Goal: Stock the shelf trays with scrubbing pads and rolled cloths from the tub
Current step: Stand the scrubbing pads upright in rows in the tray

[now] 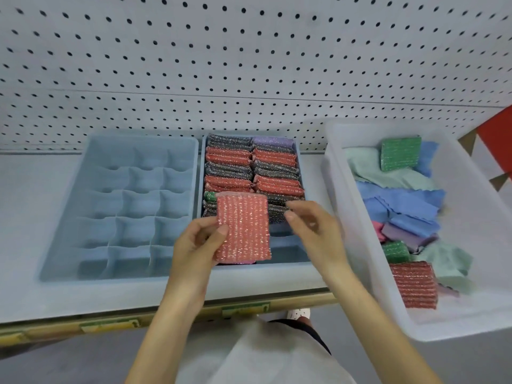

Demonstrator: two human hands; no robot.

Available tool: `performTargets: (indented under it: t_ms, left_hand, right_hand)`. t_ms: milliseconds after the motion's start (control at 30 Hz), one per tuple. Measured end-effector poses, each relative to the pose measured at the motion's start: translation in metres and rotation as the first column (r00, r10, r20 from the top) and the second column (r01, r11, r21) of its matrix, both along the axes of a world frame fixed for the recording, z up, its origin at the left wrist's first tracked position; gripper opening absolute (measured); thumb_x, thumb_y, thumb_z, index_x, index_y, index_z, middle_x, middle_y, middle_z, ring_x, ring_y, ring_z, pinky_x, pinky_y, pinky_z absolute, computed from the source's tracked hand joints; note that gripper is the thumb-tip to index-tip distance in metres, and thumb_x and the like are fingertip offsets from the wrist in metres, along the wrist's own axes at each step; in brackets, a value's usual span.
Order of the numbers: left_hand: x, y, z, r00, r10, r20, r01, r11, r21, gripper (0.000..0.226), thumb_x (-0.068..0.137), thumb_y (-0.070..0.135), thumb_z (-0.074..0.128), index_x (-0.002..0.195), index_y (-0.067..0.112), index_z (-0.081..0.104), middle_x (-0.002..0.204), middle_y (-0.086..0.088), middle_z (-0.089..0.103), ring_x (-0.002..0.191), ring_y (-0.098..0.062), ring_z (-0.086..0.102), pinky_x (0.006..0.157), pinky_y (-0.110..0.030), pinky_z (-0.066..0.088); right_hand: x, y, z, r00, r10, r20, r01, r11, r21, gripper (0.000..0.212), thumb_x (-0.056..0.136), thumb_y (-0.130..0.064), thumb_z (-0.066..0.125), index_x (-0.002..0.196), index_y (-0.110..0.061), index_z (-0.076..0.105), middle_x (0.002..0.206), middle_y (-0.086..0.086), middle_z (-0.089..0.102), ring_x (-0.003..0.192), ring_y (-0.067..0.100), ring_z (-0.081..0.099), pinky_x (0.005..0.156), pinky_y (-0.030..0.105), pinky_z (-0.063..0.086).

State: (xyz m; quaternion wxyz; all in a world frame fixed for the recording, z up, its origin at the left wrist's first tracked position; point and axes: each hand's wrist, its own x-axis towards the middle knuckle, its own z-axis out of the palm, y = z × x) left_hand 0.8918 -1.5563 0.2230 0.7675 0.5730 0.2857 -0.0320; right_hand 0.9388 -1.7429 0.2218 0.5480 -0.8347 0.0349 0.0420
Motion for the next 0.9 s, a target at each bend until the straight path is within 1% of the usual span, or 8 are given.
performTargets:
  t_ms: [100,200,300,367,433,533,633,900]
  left_hand:
    - [0.002,-0.018,0.001,0.992,-0.120,0.023,0.120,0.993,0.014,0.008,0.089,0.010,0.060,0.094,0.016,0.063,0.087,0.002,0.069,0.084,-0.015,0.065,0.075,-0.031,0.054]
    - [0.002,-0.023,-0.004,0.960,-0.257,0.111,0.206,0.918,0.338,0.007,0.092,0.021,0.057,0.097,0.022,0.061,0.099,0.008,0.066,0.095,-0.005,0.061,0.079,-0.018,0.048]
    - [0.002,-0.009,-0.016,0.868,-0.488,0.092,0.175,0.472,0.864,0.031,0.098,0.043,0.039,0.121,0.029,0.055,0.130,0.017,0.050,0.128,-0.003,0.040,0.109,-0.022,0.028]
    - [0.003,0.000,-0.028,0.811,-0.584,-0.040,0.193,0.202,0.960,0.050,0.100,0.048,0.023,0.140,0.026,0.042,0.148,0.013,0.034,0.144,-0.010,0.018,0.119,-0.035,0.001]
    - [0.005,0.003,-0.040,0.779,-0.604,-0.170,0.276,0.087,0.957,0.057,0.100,0.051,0.009,0.148,0.026,0.025,0.156,0.008,0.017,0.147,-0.013,0.006,0.118,-0.037,-0.008]
    - [0.003,0.002,-0.054,0.749,-0.595,-0.292,0.325,-0.055,0.944,0.061,0.100,0.051,0.001,0.149,0.020,0.021,0.157,0.001,0.019,0.147,-0.021,0.014,0.118,-0.043,0.003]
    - [0.004,0.001,-0.057,0.747,-0.595,-0.296,0.334,-0.049,0.941,0.062,0.101,0.049,0.002,0.149,0.018,0.026,0.156,-0.002,0.024,0.145,-0.022,0.018,0.117,-0.046,0.011]
    - [0.005,0.000,-0.060,0.763,-0.588,-0.267,0.306,-0.035,0.951,0.061,0.101,0.048,0.000,0.148,0.019,0.025,0.155,-0.001,0.026,0.145,-0.020,0.017,0.118,-0.044,0.010]
  right_hand:
    - [-0.020,0.018,0.011,0.968,0.097,-0.231,-0.021,0.950,0.312,0.018,0.089,-0.013,0.061,0.103,-0.025,0.061,0.098,0.000,0.069,0.088,0.013,0.067,0.073,0.023,0.056]
    - [-0.012,0.007,0.009,0.998,0.016,-0.064,-0.006,0.988,0.153,0.024,0.091,-0.009,0.058,0.111,-0.023,0.061,0.102,-0.006,0.067,0.091,0.011,0.064,0.079,0.023,0.052]
    - [0.001,-0.014,0.007,0.989,0.071,0.133,-0.039,0.972,-0.233,0.033,0.094,-0.009,0.055,0.126,-0.014,0.057,0.111,-0.004,0.064,0.095,0.012,0.060,0.085,0.022,0.046]
    - [0.004,-0.018,0.003,0.938,0.233,0.258,-0.067,0.850,-0.522,0.037,0.089,-0.004,0.059,0.124,-0.017,0.060,0.107,-0.003,0.063,0.089,0.015,0.061,0.077,0.024,0.048]
    - [0.004,-0.014,-0.006,0.878,0.394,0.273,-0.070,0.669,-0.740,0.047,0.075,0.003,0.072,0.117,-0.018,0.065,0.098,0.003,0.064,0.079,0.023,0.063,0.065,0.029,0.053]
    - [0.008,-0.004,-0.028,0.831,0.508,0.225,-0.053,0.475,-0.878,0.067,0.049,0.007,0.084,0.109,-0.019,0.070,0.089,0.004,0.064,0.080,0.026,0.059,0.067,0.030,0.047]
    - [0.015,0.000,-0.043,0.827,0.521,0.209,-0.030,0.413,-0.910,0.070,0.041,0.003,0.088,0.105,-0.020,0.072,0.088,0.004,0.063,0.081,0.026,0.056,0.067,0.031,0.044]
    - [0.020,-0.004,-0.046,0.807,0.537,0.245,-0.088,0.521,-0.849,0.058,0.052,0.008,0.082,0.100,-0.018,0.063,0.087,0.001,0.060,0.078,0.020,0.055,0.051,0.026,0.047]
